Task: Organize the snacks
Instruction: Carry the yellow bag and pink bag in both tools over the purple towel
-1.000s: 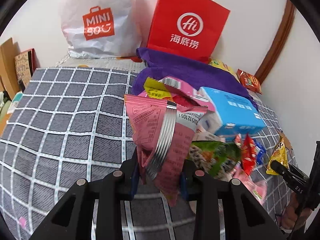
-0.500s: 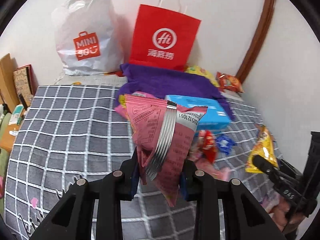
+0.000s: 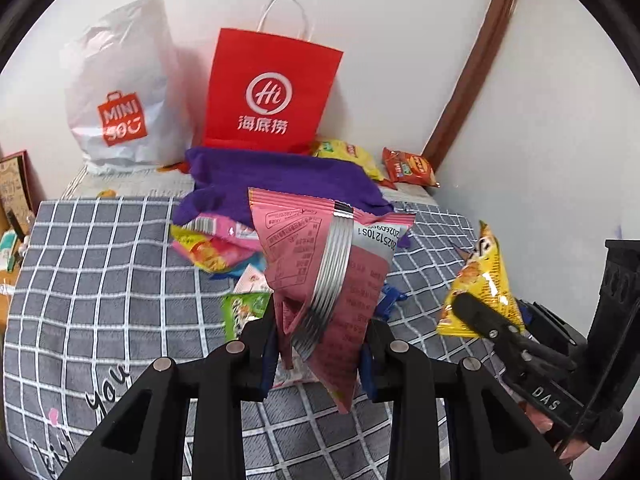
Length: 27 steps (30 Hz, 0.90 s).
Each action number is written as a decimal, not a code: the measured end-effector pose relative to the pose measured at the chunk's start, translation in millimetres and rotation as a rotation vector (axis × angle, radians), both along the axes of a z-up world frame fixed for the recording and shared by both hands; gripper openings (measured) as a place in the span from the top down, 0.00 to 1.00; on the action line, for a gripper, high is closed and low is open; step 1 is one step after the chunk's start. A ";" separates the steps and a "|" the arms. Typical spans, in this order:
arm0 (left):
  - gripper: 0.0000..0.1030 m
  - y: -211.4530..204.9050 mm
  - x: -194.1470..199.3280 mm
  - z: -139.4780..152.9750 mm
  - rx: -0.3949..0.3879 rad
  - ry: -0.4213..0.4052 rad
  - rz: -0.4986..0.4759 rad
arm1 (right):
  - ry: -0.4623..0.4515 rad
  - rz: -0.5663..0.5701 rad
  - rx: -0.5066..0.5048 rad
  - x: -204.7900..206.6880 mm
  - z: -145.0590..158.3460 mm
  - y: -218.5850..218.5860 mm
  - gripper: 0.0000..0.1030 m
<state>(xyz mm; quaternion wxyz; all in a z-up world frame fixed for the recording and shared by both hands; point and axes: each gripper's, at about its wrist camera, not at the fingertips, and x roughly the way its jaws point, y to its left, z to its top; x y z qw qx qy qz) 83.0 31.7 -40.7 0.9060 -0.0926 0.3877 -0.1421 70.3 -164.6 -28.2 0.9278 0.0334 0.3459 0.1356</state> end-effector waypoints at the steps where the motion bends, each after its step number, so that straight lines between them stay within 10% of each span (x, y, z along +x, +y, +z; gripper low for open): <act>1: 0.70 -2.0 1.0 2.4 0.005 -0.005 -0.003 | 0.001 -0.001 -0.004 1.0 0.9 0.3 0.54; 27: 0.70 -5.2 100.3 40.4 -0.005 0.010 -0.032 | 0.040 0.046 -0.039 113.4 27.5 20.3 0.54</act>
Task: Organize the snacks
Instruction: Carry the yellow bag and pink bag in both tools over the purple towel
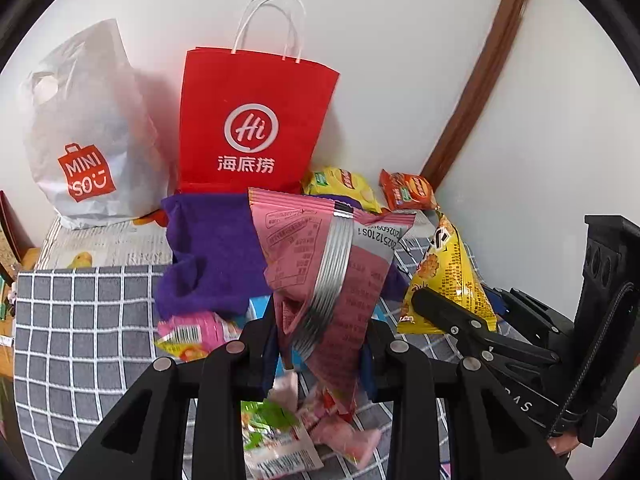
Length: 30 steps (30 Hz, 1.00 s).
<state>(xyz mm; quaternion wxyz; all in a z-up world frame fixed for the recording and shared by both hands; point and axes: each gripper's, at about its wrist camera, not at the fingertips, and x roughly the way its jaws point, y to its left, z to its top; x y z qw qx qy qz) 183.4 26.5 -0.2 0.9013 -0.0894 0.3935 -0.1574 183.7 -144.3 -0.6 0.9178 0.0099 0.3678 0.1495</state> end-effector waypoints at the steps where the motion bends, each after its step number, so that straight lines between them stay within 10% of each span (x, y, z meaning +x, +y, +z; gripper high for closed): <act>1: 0.70 0.9 5.2 1.0 -0.001 0.002 0.003 | 0.004 -0.003 0.001 7.9 0.2 0.4 0.54; 30: 0.70 27.9 156.4 -40.1 0.042 0.099 0.075 | 0.085 0.004 -0.056 187.4 -49.8 -3.4 0.54</act>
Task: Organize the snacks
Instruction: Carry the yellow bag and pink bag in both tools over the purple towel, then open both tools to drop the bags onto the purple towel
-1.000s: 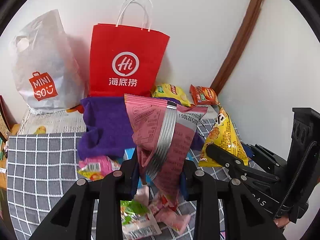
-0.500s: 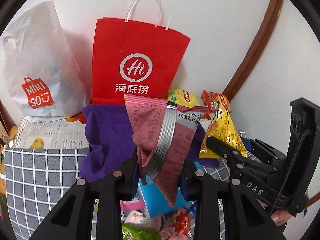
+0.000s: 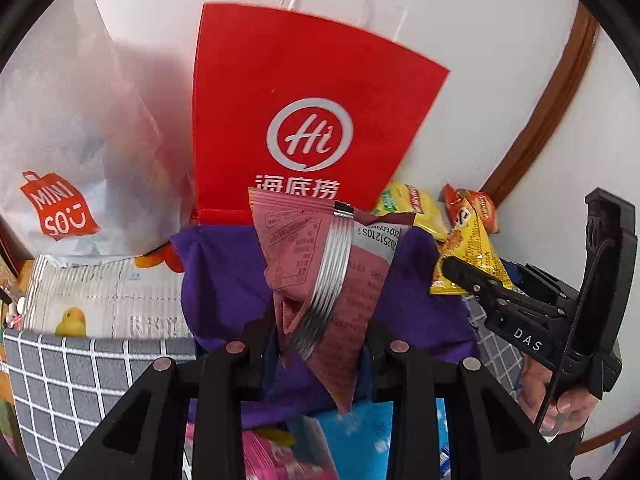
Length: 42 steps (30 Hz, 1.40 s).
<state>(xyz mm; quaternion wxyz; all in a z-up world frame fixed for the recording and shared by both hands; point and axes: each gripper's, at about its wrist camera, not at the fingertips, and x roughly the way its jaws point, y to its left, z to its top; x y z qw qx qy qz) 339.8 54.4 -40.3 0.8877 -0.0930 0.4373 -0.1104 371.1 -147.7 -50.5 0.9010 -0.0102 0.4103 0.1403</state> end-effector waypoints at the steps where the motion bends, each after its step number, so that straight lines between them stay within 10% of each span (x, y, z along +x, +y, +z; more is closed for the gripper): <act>1: 0.70 2.2 4.0 -3.1 -0.001 0.006 0.005 | 0.009 0.002 -0.003 4.6 -4.6 -2.0 0.54; 42: 0.70 10.9 75.1 -121.3 -0.061 0.301 0.047 | 0.252 0.063 -0.020 54.7 -110.7 -22.8 0.53</act>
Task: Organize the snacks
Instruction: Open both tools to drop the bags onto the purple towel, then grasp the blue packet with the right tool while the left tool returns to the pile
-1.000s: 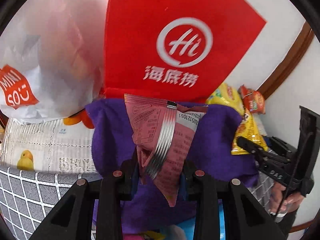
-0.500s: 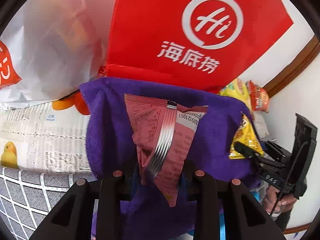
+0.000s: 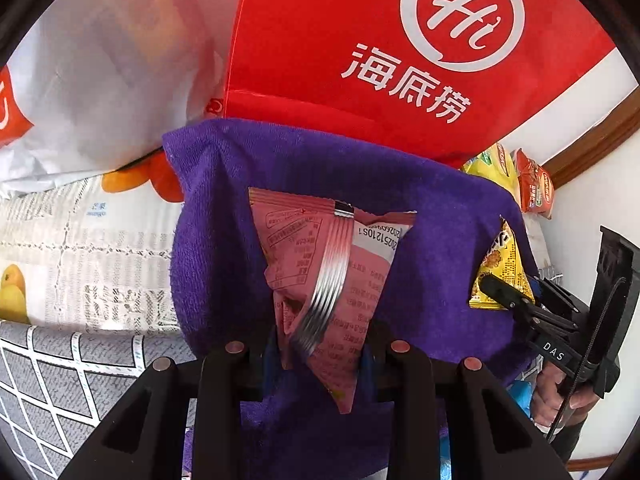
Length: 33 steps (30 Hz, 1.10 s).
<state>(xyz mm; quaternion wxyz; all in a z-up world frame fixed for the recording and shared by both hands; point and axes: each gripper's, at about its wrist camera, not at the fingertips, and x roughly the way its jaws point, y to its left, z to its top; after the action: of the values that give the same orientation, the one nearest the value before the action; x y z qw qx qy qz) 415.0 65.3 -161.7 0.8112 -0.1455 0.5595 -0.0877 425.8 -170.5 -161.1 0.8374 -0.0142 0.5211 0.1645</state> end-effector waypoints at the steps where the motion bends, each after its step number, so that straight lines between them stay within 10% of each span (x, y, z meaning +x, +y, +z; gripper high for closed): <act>1: 0.70 0.0 -0.2 0.4 0.001 -0.004 -0.001 | 0.003 -0.001 0.000 0.7 1.8 0.2 0.52; 9: 0.42 1.8 -4.8 15.6 0.012 -0.044 -0.009 | -0.056 0.008 0.015 -6.3 28.9 2.1 0.30; 33: 0.40 -13.9 -92.8 131.9 0.021 -0.242 -0.070 | -0.194 -0.078 -0.060 -161.8 102.8 -15.3 0.30</act>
<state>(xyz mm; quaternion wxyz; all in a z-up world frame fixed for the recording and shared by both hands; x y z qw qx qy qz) 322.2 51.4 -29.8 0.8706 -0.1058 0.4634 -0.1271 263.9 -185.7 -58.3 0.8889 -0.0346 0.4423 0.1139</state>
